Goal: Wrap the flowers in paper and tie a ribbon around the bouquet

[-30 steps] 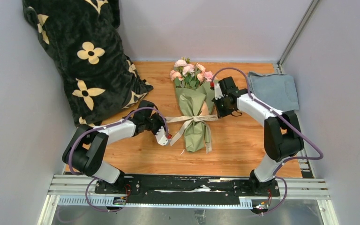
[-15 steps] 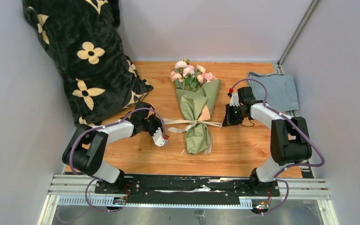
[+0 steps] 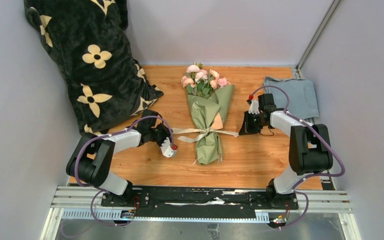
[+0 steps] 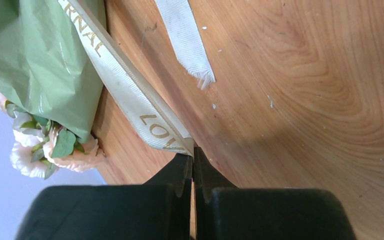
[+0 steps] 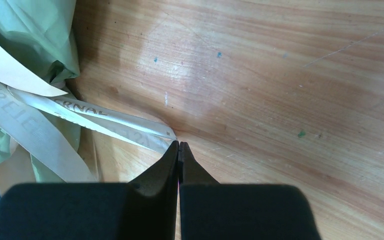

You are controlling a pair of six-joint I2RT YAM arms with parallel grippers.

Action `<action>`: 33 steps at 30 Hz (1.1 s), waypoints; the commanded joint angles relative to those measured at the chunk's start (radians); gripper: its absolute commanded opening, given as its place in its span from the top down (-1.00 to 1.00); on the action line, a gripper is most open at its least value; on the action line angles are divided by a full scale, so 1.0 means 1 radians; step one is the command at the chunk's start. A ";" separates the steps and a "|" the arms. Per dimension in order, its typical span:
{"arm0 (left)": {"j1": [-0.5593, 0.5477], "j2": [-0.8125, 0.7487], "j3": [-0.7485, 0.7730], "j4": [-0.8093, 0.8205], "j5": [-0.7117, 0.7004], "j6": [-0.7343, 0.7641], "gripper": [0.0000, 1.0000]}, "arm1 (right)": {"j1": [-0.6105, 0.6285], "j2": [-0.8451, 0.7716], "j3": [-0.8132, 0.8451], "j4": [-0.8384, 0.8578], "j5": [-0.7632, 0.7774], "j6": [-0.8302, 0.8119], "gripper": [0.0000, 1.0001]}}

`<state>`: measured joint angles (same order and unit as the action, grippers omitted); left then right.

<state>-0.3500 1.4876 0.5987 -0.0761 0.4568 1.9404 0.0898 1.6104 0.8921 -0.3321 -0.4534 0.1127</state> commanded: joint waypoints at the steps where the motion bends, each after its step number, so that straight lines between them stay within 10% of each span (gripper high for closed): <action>1: 0.065 -0.008 -0.038 -0.109 -0.157 -0.010 1.00 | -0.078 0.017 -0.028 -0.047 0.188 -0.059 1.00; 10: 0.041 -0.088 -0.047 -0.199 -0.077 -0.013 1.00 | -0.075 -0.001 -0.011 -0.056 0.158 -0.078 0.92; 15: -0.008 -0.209 -0.023 -0.343 -0.004 -0.093 -0.40 | -0.068 -0.149 0.011 -0.057 0.081 -0.088 0.33; 19: -0.015 -0.347 0.015 -0.461 0.034 -0.273 -0.69 | -0.065 -0.338 -0.012 -0.019 0.076 -0.108 -0.36; 25: -0.164 -0.409 -0.125 -0.139 -0.027 -0.617 0.57 | -0.062 -0.598 -0.132 0.141 0.040 -0.063 -0.45; 28: -0.272 -0.313 -0.221 0.175 -0.062 -0.598 0.70 | -0.059 -0.652 -0.136 0.121 -0.004 -0.044 -0.49; 33: -0.431 -0.207 -0.190 0.219 -0.045 -0.605 0.67 | -0.058 -0.728 -0.140 0.057 -0.016 -0.044 -0.51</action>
<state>-0.6945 1.2404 0.3874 -0.0376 0.4015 1.3949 0.0216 0.9379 0.7719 -0.2390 -0.4316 0.0528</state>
